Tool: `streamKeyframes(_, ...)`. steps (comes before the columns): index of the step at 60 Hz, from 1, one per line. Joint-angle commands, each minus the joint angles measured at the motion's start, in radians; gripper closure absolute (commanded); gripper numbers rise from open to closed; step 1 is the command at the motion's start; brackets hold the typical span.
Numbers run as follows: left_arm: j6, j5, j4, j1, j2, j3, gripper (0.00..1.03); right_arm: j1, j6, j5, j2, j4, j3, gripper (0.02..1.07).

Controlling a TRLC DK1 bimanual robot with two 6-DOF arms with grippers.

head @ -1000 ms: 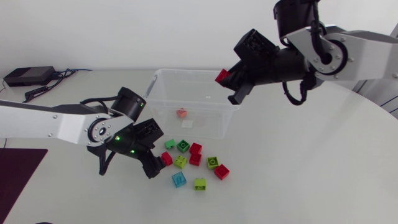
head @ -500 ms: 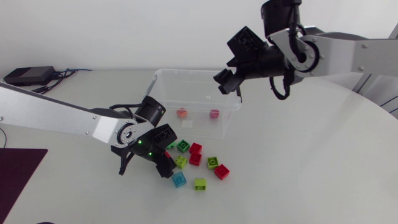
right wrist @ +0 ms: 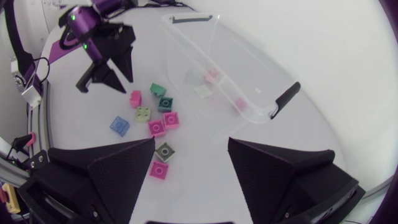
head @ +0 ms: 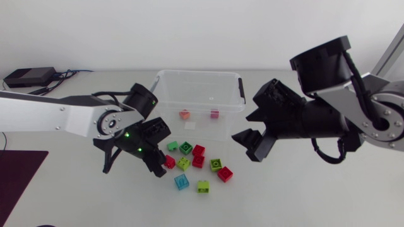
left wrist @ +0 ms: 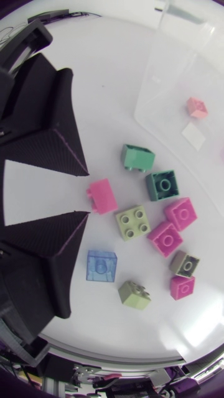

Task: Pick up the duplo bricks and place them in the container

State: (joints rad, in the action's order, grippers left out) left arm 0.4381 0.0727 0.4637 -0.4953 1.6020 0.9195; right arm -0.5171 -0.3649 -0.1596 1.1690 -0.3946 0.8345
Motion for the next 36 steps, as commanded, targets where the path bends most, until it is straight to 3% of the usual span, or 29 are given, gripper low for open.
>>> streamKeyframes(1,0.001,-0.001,0.043,0.011,-0.096,0.065,0.64,-0.018,0.041,0.005,-0.019,-0.023,-0.055,0.22)
streamKeyframes(19,-0.013,-0.005,0.075,0.012,-0.221,0.251,0.63,-0.089,0.067,0.042,0.169,0.056,-0.138,0.22)
streamKeyframes(36,-0.061,-0.005,-0.086,0.003,-0.114,0.341,0.63,-0.09,0.127,0.043,0.374,0.132,-0.103,0.22)
